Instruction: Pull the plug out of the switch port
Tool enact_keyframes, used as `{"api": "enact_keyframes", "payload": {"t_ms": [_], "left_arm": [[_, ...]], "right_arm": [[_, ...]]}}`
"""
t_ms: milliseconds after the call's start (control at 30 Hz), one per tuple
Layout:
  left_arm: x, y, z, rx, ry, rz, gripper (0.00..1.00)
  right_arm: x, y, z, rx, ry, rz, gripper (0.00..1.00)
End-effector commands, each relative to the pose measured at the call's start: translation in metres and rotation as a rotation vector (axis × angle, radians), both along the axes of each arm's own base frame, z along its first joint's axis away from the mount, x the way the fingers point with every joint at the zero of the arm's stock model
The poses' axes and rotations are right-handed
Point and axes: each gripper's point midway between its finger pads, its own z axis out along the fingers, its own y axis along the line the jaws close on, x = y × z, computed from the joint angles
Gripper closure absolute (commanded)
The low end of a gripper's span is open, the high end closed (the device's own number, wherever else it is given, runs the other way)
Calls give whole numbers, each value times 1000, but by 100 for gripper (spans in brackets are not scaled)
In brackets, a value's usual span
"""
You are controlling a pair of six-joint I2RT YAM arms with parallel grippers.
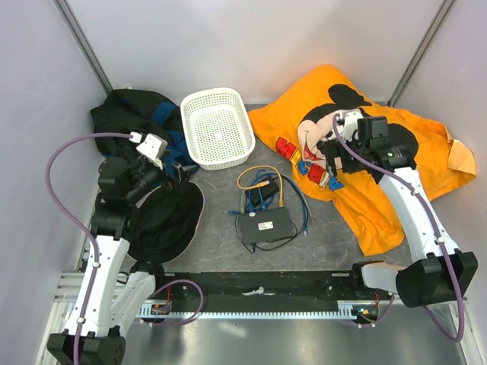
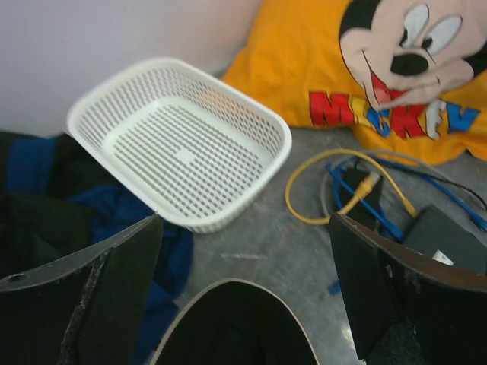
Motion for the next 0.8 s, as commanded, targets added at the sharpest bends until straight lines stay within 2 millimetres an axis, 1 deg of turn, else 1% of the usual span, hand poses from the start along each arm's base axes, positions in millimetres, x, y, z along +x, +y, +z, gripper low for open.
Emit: {"api": "enact_keyframes", "payload": {"t_ms": [0, 33, 67, 100, 133, 167, 200, 233, 267, 300, 333, 367, 400, 467, 500, 533, 567, 600, 633, 667, 700, 733, 767], "left_arm": [[-32, -25, -43, -73, 208, -127, 3], [-38, -28, -48, -77, 219, -144, 5], [-44, -33, -62, -73, 256, -172, 6], [-51, -42, -66, -54, 262, -225, 7], [-54, -45, -76, -40, 286, -245, 7], [-60, -49, -84, -27, 315, -274, 9], [-66, -57, -90, 3, 321, -325, 11], [-68, -62, -101, 19, 354, -352, 12], [-70, -65, -109, 46, 366, -365, 13], [-78, -75, -116, 71, 378, -411, 13], [-81, -80, -125, 98, 384, -435, 14], [-80, -83, -134, 143, 384, -445, 14], [-85, -91, -140, 176, 382, -479, 14], [-81, -92, -153, 236, 396, -466, 13], [-82, -96, -155, 251, 398, -481, 13], [-80, -99, -153, 259, 392, -488, 13], [-80, -101, -154, 263, 402, -496, 13], [-79, -106, -163, 273, 445, -505, 13], [-75, -109, -162, 265, 452, -499, 13], [-71, -110, -165, 241, 498, -462, 13], [-66, -112, -174, 231, 543, -436, 12], [-59, -115, -175, 206, 548, -408, 12], [-58, -117, -177, 153, 602, -371, 12]], "right_arm": [[-41, 38, 3, 102, 32, 290, 2], [-53, 44, 5, 122, 26, 354, 2], [-65, 51, -5, 145, 58, 398, 2], [-72, 56, -4, 159, 46, 426, 2], [-79, 64, -8, 162, 53, 464, 2], [-88, 68, -20, 154, 80, 500, 2], [-93, 70, -25, 116, 77, 552, 2], [-104, 82, -39, 79, 98, 627, 2], [-104, 86, -42, 47, 88, 646, 2], [-106, 90, -44, 19, 91, 680, 2], [-107, 95, -47, -16, 80, 735, 2], [-109, 96, -51, -37, 87, 753, 2], [-110, 98, -57, -58, 105, 777, 2], [-117, 101, -66, -105, 145, 834, 5], [-121, 103, -71, -114, 171, 867, 12], [-129, 108, -75, -126, 192, 915, 14], [-131, 109, -78, -152, 193, 948, 15], [-132, 111, -82, -170, 200, 967, 15], [-133, 116, -87, -188, 194, 1000, 15], [-131, 117, -91, -219, 184, 1028, 15], [-131, 119, -95, -237, 181, 1042, 13], [-129, 126, -98, -251, 156, 1066, 13], [-126, 128, -101, -265, 143, 1068, 12]]}}
